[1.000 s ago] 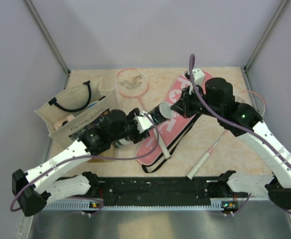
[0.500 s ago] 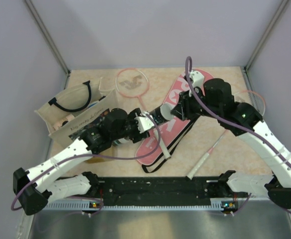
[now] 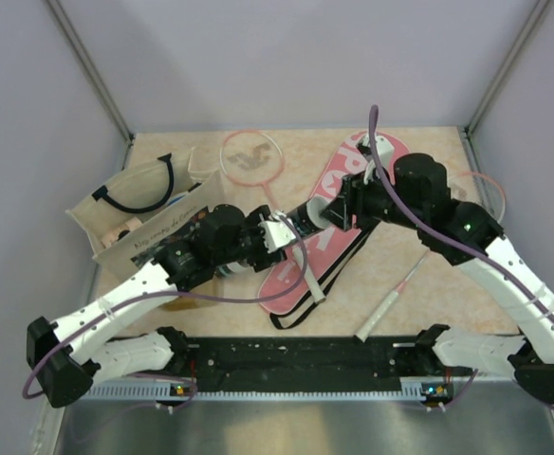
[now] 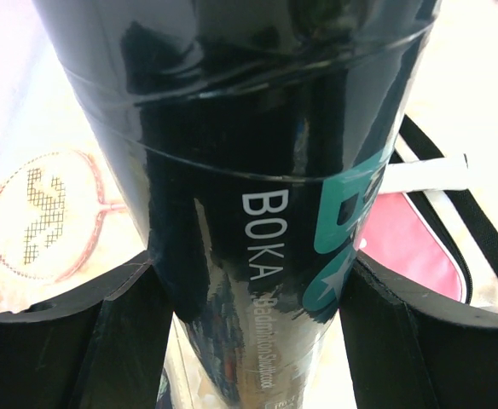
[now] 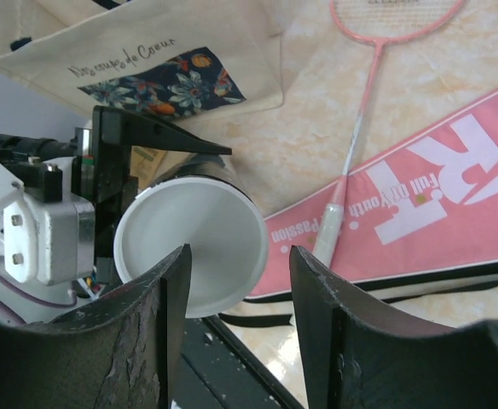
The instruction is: Pack up the badminton gear
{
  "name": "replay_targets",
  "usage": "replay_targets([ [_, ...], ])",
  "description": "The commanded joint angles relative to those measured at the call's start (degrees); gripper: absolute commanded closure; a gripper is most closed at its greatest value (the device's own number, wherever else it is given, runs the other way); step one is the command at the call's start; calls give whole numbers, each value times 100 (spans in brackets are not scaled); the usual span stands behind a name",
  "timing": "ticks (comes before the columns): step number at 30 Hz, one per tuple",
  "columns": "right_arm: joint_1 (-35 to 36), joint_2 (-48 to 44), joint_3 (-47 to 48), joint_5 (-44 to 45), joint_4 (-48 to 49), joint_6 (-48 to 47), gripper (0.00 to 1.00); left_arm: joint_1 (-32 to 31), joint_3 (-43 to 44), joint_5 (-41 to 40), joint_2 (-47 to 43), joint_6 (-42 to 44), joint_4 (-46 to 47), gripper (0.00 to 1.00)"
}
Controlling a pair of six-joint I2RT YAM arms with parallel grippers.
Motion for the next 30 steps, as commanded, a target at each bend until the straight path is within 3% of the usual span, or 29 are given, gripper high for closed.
replay_targets([
  [1, 69, -124, -244, -254, 461, 268, 50, -17, 400, 223, 43, -41, 547, 84],
  [16, 579, 122, -904, 317, 347, 620, 48, -17, 549, 451, 123, -349, 1127, 87],
  [24, 658, 404, -623, 510, -92, 479, 48, -17, 681, 496, 131, -261, 1162, 87],
  [30, 658, 35, -228, 1256, -23, 717, 44, -8, 725, 294, 158, -778, 1180, 87],
])
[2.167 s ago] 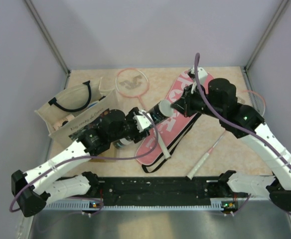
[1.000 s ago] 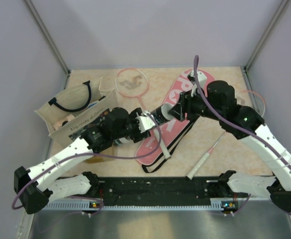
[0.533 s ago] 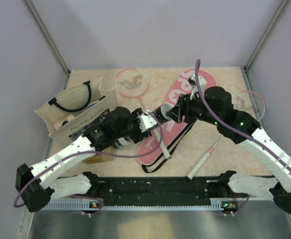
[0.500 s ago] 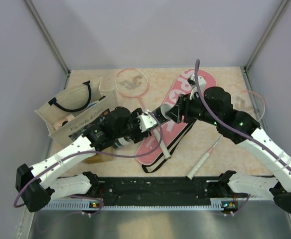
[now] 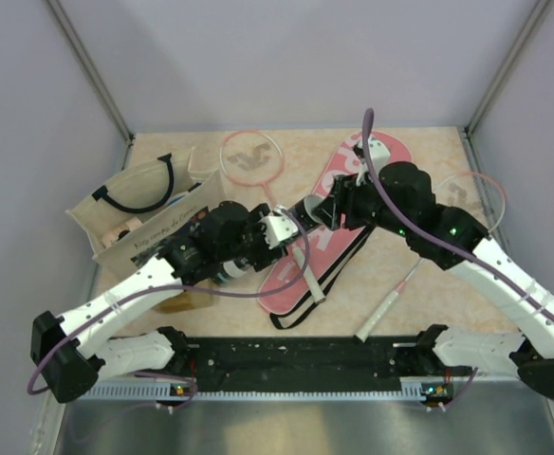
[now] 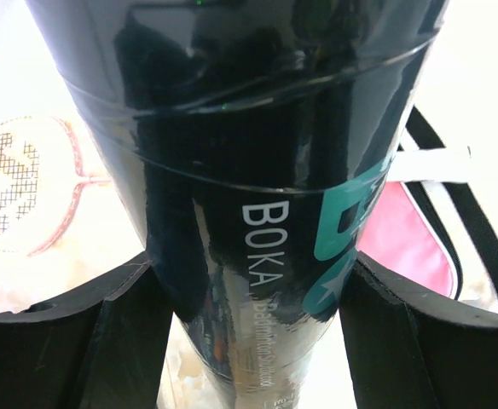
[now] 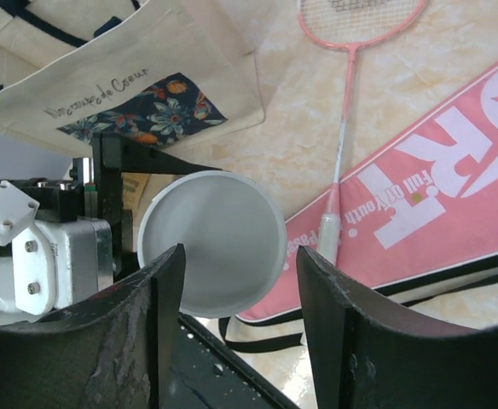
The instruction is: Pack up the badminton gear
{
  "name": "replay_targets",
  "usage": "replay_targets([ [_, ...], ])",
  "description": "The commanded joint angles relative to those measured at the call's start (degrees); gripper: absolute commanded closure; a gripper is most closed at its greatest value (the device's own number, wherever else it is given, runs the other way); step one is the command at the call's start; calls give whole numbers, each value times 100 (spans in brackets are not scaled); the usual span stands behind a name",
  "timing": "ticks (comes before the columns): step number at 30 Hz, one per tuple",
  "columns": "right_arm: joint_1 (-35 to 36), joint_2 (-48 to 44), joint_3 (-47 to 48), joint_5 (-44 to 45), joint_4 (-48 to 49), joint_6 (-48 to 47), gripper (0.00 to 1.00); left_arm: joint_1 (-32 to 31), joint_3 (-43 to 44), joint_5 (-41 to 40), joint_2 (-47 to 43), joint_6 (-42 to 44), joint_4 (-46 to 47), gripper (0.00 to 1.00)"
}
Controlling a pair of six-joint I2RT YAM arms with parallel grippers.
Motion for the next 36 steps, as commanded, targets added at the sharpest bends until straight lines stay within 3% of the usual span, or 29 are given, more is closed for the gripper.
replay_targets([
  [1, 177, -140, 273, 531, -503, 92, 42, -129, 605, 300, -113, -663, 1411, 87],
  [7, 177, -1448, -138, 981, 856, -276, 29, -120, 596, 150, -262, -1533, 1551, 87],
  [10, 168, -2143, -840, 710, 1814, -654, 15, -120, 771, 62, -342, -2007, 1570, 87],
  [15, 168, -2900, -1676, 16, 2853, -1129, 12, -129, 1228, 272, -359, -2982, 1604, 83],
  [20, 169, -2796, -2063, -897, 3012, -1244, 12, -129, 1116, 1230, -508, -4099, 2506, 80],
  [25, 168, -2401, -2643, -1768, 3881, -762, 12, -129, 719, 1723, -676, -4926, 3687, 80],
  [36, 239, -1557, -3189, -2561, 4806, -322, 17, -120, 429, 1969, -614, -5226, 4048, 80],
])
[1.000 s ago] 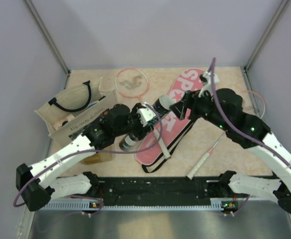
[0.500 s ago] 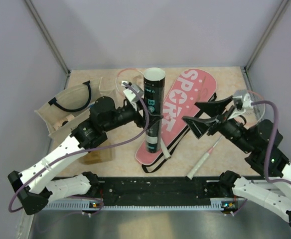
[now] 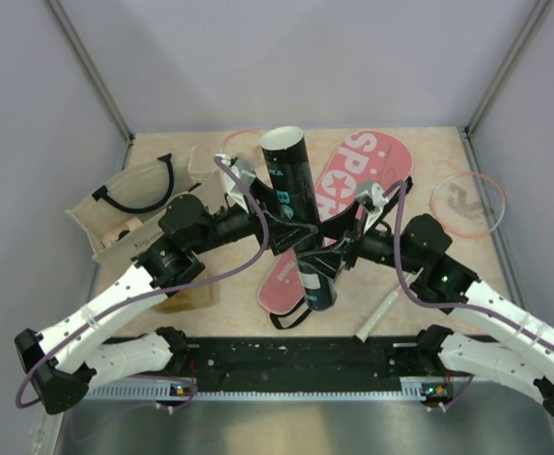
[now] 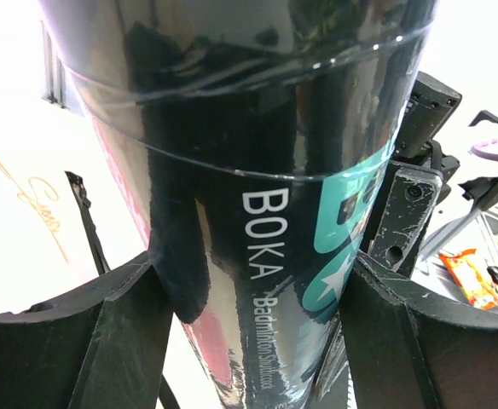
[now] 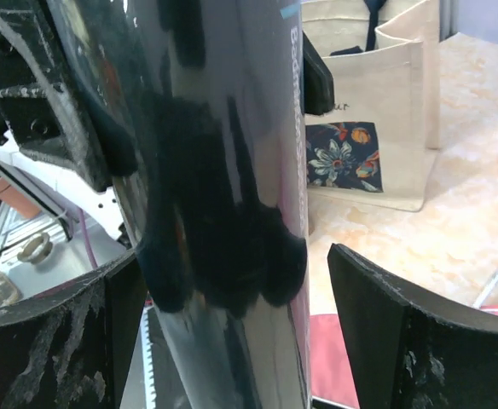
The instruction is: Pack up the badminton gear
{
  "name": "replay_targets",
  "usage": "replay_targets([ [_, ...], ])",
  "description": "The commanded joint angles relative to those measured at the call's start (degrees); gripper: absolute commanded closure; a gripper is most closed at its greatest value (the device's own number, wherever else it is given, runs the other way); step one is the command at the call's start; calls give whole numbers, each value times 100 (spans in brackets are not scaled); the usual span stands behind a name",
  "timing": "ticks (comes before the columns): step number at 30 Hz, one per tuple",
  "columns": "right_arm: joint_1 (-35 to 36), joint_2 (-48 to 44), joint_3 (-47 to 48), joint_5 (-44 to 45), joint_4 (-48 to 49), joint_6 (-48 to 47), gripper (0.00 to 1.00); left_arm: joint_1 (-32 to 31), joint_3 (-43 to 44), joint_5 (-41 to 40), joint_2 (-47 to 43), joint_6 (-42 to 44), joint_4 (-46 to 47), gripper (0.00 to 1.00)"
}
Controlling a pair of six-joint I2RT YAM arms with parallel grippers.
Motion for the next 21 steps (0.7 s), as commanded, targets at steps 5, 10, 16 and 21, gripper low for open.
replay_targets([
  [5, 73, 166, -116, -369, 734, 346, 29, -32, 1, 243, -22, -163, 776, 73],
  [10, 64, 175, -388, -210, 1182, 767, 52, -33, 27, 129, -48, 38, 434, 46],
  [16, 64, -35, -643, 473, 1490, 1049, 62, -24, -96, -266, -285, 469, -164, 10],
  [21, 55, -369, -722, 1458, 1412, 944, 63, -33, -210, -557, -478, 830, -542, 1],
])
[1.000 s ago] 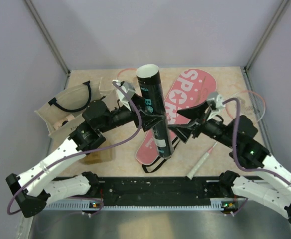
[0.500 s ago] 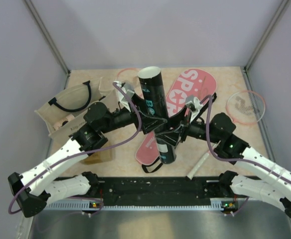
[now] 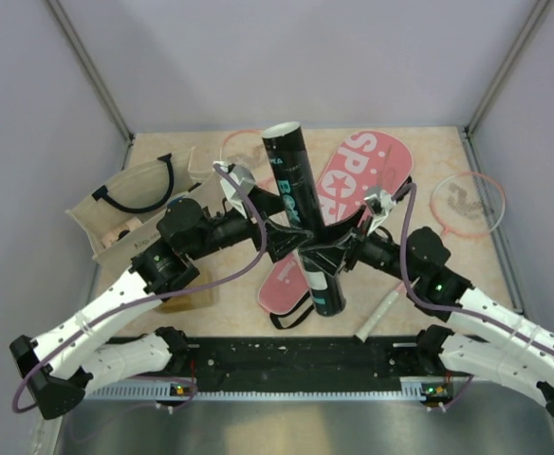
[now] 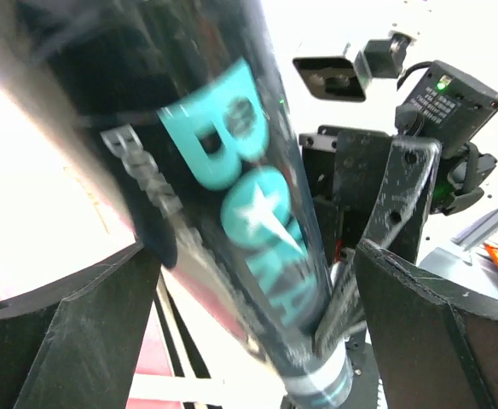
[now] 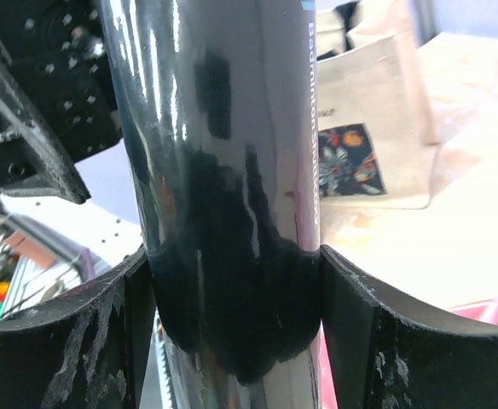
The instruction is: Pack up the badminton gear
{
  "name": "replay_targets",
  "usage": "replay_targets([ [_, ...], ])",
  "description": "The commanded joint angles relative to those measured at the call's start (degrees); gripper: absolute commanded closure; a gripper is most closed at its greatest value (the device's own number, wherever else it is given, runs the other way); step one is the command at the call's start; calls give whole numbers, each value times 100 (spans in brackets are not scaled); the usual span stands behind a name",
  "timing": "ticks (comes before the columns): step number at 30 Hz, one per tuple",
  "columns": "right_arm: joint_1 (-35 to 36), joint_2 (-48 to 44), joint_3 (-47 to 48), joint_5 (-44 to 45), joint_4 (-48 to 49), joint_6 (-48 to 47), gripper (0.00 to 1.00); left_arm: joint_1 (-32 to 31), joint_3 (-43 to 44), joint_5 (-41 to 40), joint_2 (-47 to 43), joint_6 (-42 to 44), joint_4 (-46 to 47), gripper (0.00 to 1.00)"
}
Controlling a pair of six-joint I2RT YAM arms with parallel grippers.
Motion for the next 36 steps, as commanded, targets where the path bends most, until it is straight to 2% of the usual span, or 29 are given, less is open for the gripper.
replay_targets([
  [1, -6, -435, -8, 1301, 384, 28, 64, -17, -138, -279, -354, 463, -5, 1],
  [5, -32, -480, 27, 1969, 94, -51, 67, -17, -305, -341, -407, 647, -22, 1],
  [8, -94, -480, 150, 2934, -379, 203, 68, -17, -244, -543, -389, 936, -434, 1],
  [11, -313, -401, 212, 3849, -916, 256, 69, -17, -279, -700, -451, 1201, -874, 1],
  [13, -646, -357, 98, 4123, -1066, 370, 69, -17, -436, -894, -573, 1306, -936, 1],
  [19, -2060, -103, -289, 4212, -1391, 1125, 70, -26, -955, -1631, -908, 1623, -1085, 1],
  [22, -2807, 266, -447, 3897, -1444, 1486, 70, -17, -1122, -2080, -987, 1781, -1095, 1],
  [23, -3001, 424, -500, 3783, -1366, 1513, 70, -26, -1157, -2412, -996, 1764, -1121, 1],
  [27, -3722, 1135, -474, 3729, -1260, 1461, 69, -17, -1210, -2792, -1005, 1808, -1270, 1],
  [32, -4356, 2058, -176, 3597, -1312, 1461, 65, -26, -1255, -2881, -996, 1772, -1366, 1],
  [36, -4514, 2771, 132, 3518, -1268, 1302, 64, -17, -1088, -2425, -969, 2211, -1753, 1],
])
